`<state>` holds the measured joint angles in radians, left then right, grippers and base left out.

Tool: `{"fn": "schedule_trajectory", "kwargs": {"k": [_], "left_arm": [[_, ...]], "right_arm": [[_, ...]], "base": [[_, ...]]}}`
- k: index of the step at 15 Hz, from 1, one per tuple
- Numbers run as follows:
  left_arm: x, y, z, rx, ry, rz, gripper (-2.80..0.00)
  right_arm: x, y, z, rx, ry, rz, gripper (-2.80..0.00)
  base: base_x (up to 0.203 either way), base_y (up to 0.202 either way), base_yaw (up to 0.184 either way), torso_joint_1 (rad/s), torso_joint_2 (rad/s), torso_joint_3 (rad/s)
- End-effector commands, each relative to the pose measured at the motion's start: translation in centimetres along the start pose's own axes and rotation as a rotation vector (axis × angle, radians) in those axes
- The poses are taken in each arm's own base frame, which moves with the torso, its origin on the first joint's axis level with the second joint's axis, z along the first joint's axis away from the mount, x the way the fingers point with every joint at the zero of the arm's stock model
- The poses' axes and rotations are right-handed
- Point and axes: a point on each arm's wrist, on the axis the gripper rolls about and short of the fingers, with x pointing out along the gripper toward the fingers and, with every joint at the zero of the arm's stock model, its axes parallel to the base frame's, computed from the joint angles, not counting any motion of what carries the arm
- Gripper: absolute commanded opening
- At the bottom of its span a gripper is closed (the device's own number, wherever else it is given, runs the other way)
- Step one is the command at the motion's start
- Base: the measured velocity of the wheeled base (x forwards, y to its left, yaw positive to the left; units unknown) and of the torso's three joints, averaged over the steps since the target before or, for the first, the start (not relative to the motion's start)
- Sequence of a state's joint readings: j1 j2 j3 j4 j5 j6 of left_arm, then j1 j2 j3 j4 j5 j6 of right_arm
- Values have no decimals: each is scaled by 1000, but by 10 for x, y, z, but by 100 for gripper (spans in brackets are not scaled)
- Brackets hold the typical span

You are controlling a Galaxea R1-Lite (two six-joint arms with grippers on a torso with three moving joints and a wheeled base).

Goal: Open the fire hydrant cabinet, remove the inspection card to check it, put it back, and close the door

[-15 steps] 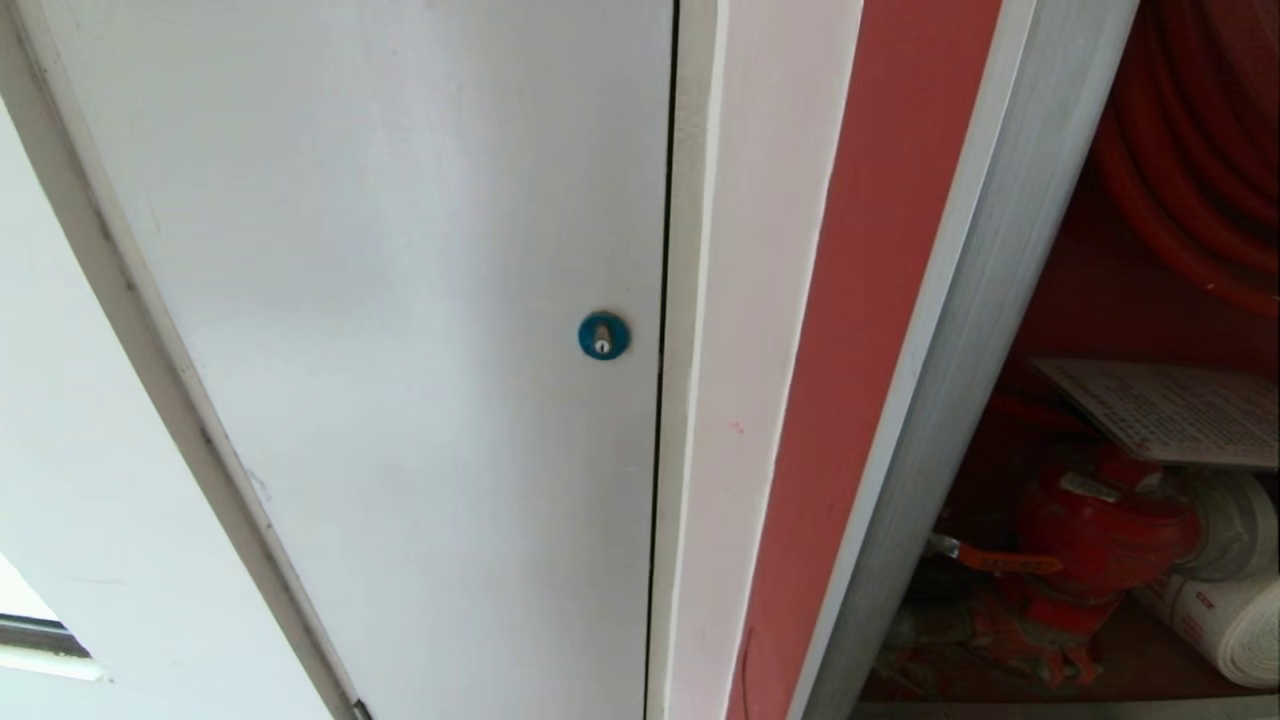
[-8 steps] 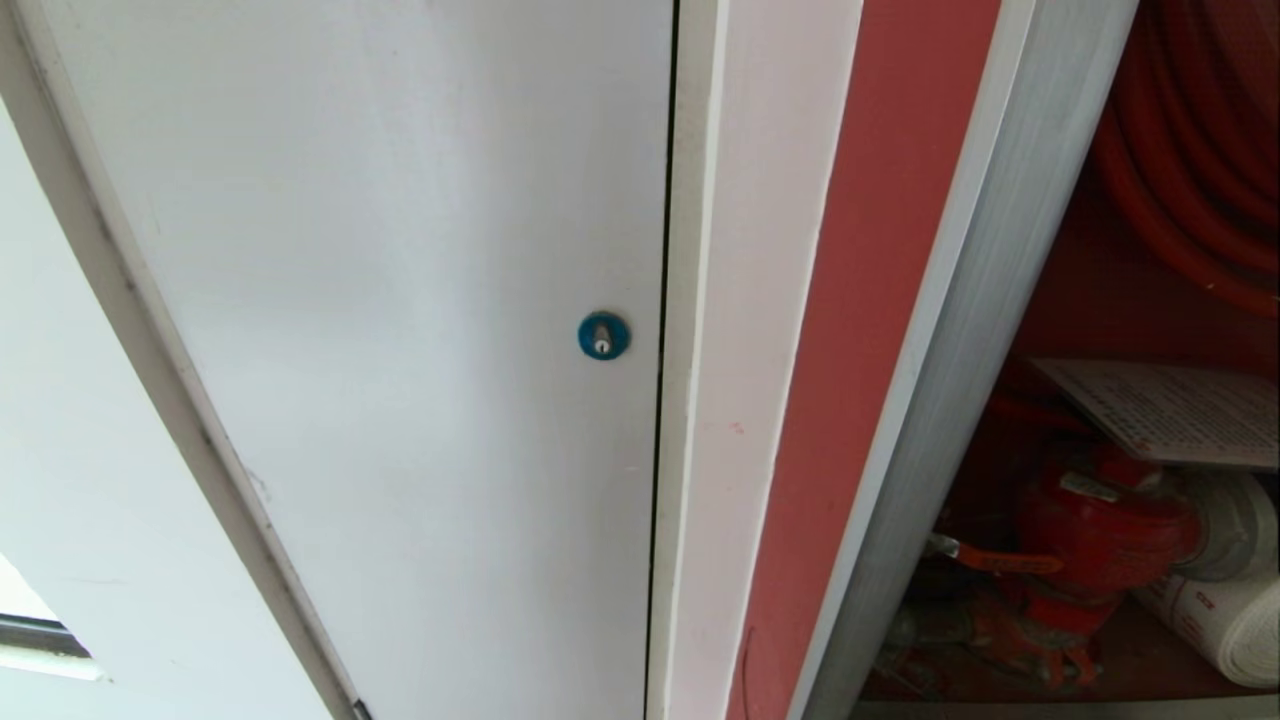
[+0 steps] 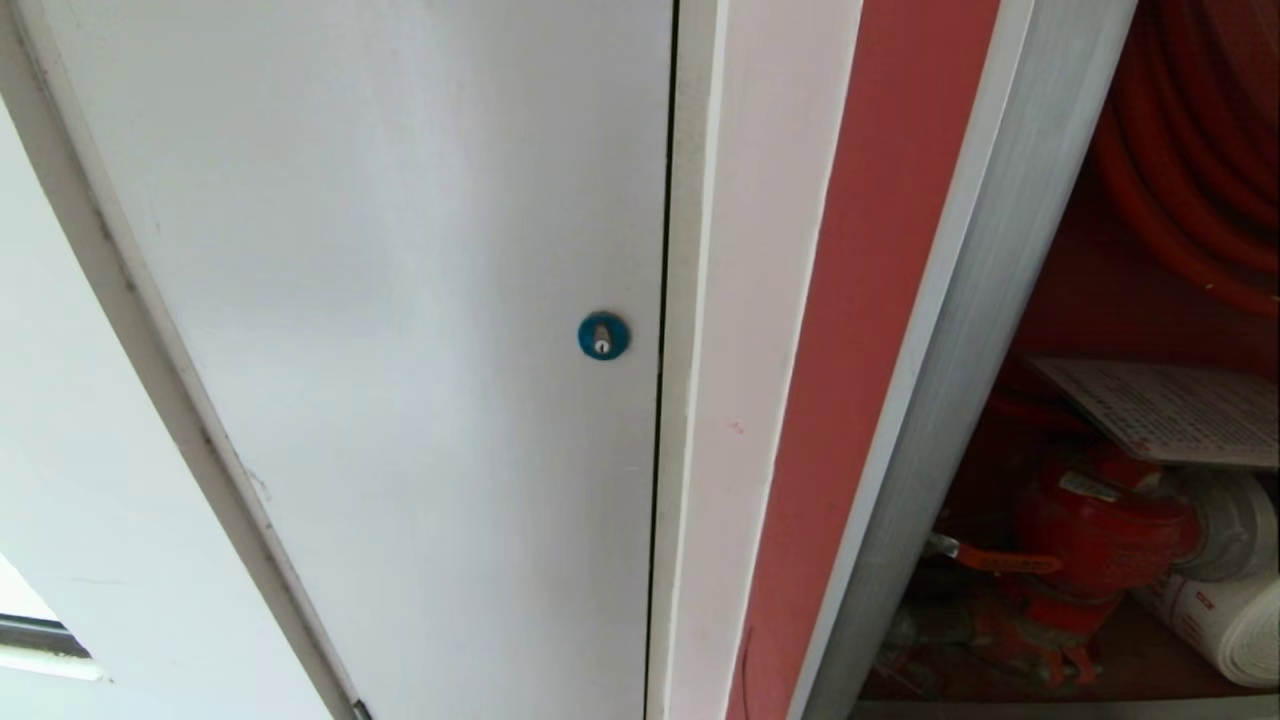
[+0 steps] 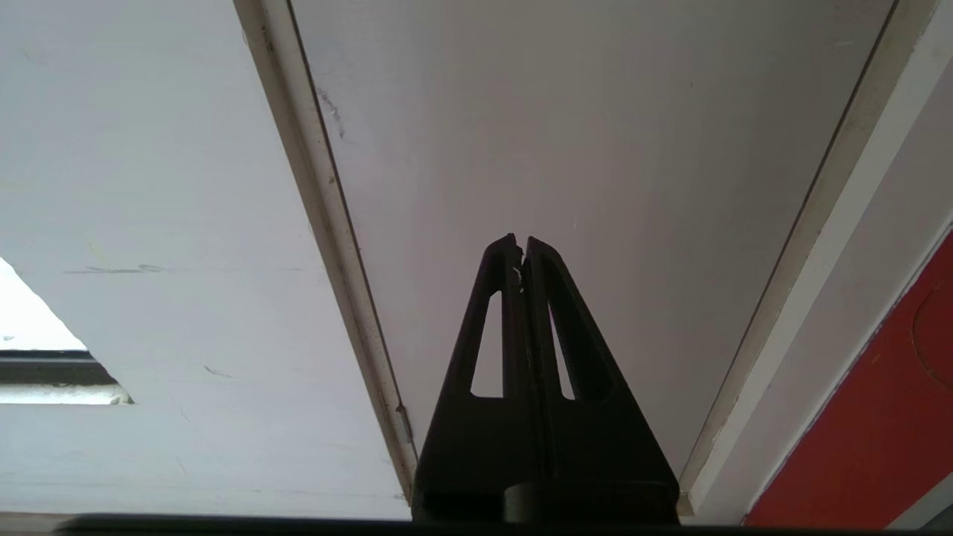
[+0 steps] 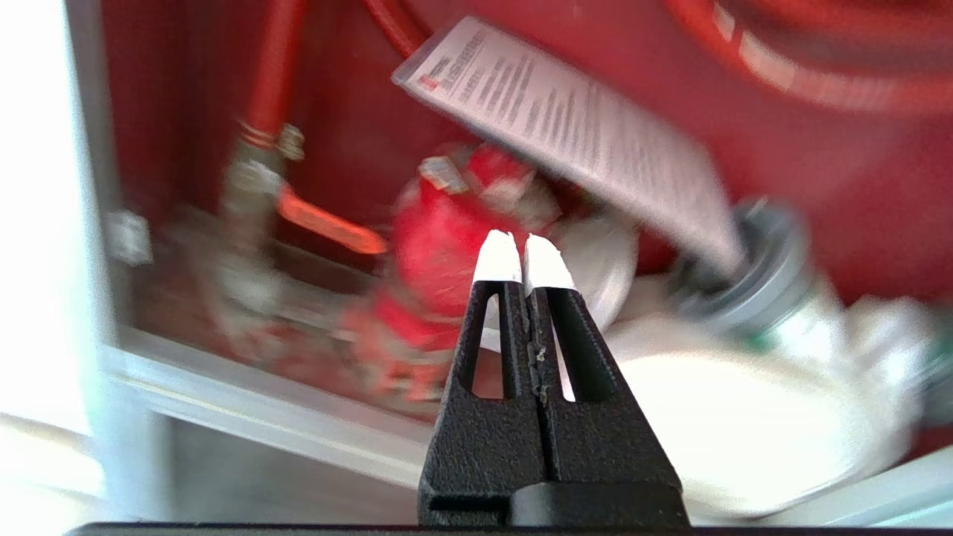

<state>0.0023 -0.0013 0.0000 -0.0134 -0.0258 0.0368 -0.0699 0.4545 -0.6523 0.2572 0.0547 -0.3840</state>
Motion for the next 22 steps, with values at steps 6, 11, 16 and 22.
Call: {"fn": "schedule_trajectory", "kwargs": {"k": [6,11,16,22], "left_arm": [[1,0,-3,0,12,0,-280],[1,0,-3,0,13,0,-280],[1,0,-3,0,12,0,-280],[1,0,-3,0,12,0,-280]], "right_arm": [[-39,26,-68,249,-134,32,-280],[-31,40,-104,481,-129,31,-280],[-5,52,-135,489,-185,8,-280],[-3,54,-144,472,-113,-36,-280]], "base": [[0,0,0,0,0,0],[0,0,0,0,0,0],[0,0,0,0,0,0],[0,0,0,0,0,0]]}}
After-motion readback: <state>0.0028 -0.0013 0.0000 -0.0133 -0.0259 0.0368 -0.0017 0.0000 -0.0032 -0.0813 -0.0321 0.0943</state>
